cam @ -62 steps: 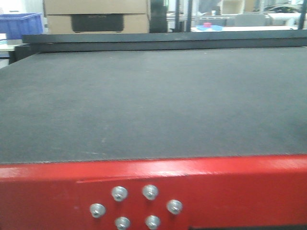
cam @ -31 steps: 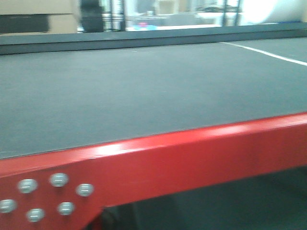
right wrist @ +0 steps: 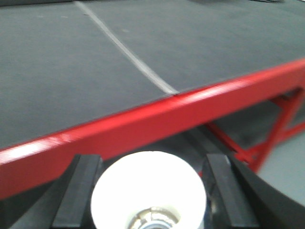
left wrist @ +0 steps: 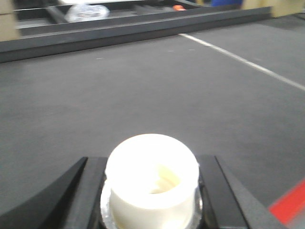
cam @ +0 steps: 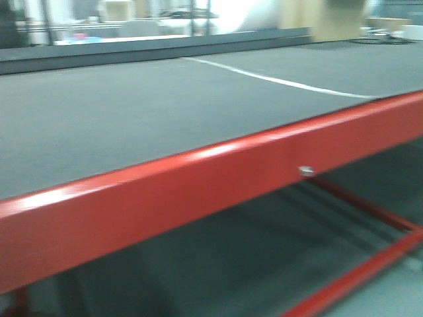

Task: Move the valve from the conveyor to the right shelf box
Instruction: 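Drive the base away from the conveyor toward the steel shelf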

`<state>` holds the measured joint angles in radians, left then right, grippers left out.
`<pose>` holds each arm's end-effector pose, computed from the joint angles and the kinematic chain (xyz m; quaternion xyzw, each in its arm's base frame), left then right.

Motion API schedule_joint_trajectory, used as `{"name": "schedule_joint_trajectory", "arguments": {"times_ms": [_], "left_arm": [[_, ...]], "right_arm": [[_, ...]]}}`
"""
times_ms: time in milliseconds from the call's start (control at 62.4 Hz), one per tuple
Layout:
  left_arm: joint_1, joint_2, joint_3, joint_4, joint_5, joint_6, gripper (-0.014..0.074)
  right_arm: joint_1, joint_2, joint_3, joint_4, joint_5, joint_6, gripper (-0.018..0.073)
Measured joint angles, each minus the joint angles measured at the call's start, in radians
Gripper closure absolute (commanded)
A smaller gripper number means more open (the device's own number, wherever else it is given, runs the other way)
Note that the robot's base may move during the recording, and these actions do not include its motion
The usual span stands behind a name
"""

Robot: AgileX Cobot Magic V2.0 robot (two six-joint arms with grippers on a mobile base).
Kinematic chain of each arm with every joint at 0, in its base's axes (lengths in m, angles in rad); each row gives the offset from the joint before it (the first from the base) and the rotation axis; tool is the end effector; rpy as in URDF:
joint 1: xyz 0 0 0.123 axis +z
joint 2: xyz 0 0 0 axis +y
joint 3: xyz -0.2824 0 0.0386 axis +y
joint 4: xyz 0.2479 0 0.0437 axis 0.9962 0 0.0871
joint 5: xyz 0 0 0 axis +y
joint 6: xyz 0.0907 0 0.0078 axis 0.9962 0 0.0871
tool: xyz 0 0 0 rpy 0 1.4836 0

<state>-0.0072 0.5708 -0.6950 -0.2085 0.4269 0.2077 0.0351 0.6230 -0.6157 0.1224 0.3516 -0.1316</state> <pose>0.1125 -0.0086 0.3633 0.0366 0.7754 -0.0301 0.6297 0.1288 0.0084 0.3367 -0.0333 0.7949 0.0223 0.6055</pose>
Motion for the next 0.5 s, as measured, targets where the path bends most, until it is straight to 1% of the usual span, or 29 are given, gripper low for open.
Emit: {"name": "schedule_joint_trajectory", "arguments": {"times_ms": [497], "left_arm": [[0.000, 0.000, 0.000, 0.000, 0.000, 0.000, 0.0708]], "right_arm": [[0.000, 0.000, 0.000, 0.000, 0.000, 0.000, 0.0723]]}}
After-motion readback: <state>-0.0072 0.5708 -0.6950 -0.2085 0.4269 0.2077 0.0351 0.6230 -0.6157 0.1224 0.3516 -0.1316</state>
